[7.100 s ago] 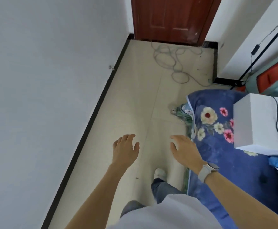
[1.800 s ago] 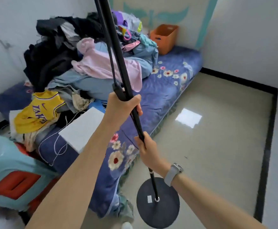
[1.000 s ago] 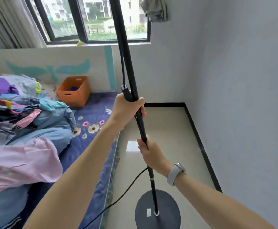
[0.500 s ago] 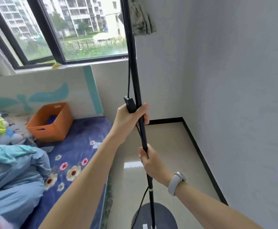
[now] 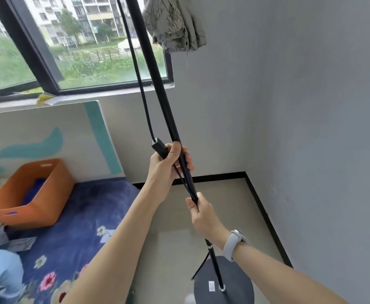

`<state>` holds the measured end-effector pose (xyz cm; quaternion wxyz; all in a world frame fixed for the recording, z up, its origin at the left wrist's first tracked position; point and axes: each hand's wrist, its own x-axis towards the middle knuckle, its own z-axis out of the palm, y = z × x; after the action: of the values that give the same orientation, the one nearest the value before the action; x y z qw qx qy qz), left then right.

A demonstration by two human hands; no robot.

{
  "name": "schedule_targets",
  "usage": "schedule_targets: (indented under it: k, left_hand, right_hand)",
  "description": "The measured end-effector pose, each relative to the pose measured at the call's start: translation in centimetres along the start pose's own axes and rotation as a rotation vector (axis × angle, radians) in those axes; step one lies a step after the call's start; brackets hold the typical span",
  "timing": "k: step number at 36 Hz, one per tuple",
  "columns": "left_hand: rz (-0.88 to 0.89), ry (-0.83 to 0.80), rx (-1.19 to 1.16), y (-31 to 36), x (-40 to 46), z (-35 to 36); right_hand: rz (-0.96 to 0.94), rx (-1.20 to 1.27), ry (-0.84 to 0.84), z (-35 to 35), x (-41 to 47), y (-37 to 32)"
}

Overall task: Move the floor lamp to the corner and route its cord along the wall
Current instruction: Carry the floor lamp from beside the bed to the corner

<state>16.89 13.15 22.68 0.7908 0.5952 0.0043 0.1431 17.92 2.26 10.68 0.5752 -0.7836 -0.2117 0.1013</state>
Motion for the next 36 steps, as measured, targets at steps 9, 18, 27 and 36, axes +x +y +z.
schedule_targets:
  k: [9, 18, 27, 36]
  left_hand:
    - [0.016, -0.043, -0.059, -3.2, 14.8, -4.3]
    - [-0.022, -0.095, -0.024, -5.7, 26.0, -4.9]
    - [-0.035, -0.027, 0.15, -9.9, 34.0, -3.3]
    - [-0.012, 0.032, 0.3, -15.9, 40.7, -1.4]
  right_hand:
    - [0.06, -0.049, -0.007, -0.6, 14.6, 1.9]
    - [0.109, -0.083, 0.021, -2.4, 25.5, 4.1]
    - [0.184, -0.12, -0.098, -5.4, 34.0, 8.9]
    - [0.192, -0.13, -0.251, -9.2, 41.2, 15.1]
